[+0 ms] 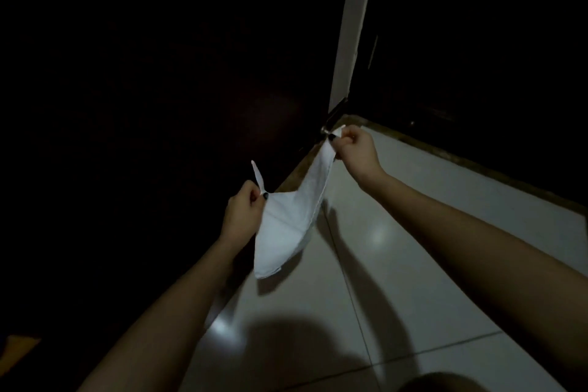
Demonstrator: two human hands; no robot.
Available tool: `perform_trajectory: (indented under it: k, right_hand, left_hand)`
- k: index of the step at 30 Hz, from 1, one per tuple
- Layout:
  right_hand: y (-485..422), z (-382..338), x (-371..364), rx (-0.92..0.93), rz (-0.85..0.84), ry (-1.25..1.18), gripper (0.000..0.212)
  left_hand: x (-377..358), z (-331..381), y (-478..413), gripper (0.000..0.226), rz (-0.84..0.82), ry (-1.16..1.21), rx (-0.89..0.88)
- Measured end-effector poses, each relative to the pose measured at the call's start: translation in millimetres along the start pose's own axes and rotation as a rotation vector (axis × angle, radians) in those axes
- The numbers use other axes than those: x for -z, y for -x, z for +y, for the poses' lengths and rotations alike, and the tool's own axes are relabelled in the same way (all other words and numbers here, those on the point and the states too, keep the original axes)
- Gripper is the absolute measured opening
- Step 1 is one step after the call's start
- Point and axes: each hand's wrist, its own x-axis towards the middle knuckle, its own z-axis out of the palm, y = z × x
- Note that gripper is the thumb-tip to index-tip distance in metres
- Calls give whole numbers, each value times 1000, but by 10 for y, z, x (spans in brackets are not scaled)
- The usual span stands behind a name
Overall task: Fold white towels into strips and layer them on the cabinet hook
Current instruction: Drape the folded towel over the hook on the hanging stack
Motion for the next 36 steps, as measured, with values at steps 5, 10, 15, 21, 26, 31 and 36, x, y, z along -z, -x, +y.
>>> perform_trajectory:
  k: [5,10,15,21,26,31,36]
  right_hand:
    - [0,-1389,494,46,-94,-31,16]
    - [38,-2944,1094,68,-123,-29,20]
    - [152,-4681,1705,173,-225,-20,10]
    - [390,-6610,2364,263,-469,68,7]
    - [798,-7666,2697,394,-492,287,7]
    - [1261,-8137,2950,477,-399,315,21]
    - [1823,-8250,3080,537,-421,317,22]
  left_hand:
    - [739,1574,-108,19,88,265,6]
    - [1724,3169,-9,32,17,417,-4]
    - [2681,4722,173,25,-80,326,-3]
    - [3796,6481,402,32,-102,441,-87]
    - [4428,7441,809,7,-33,300,-227]
    - [4762,7970,1367,15,14,311,-312]
    - [4978,8234,2018,13,137,249,-340]
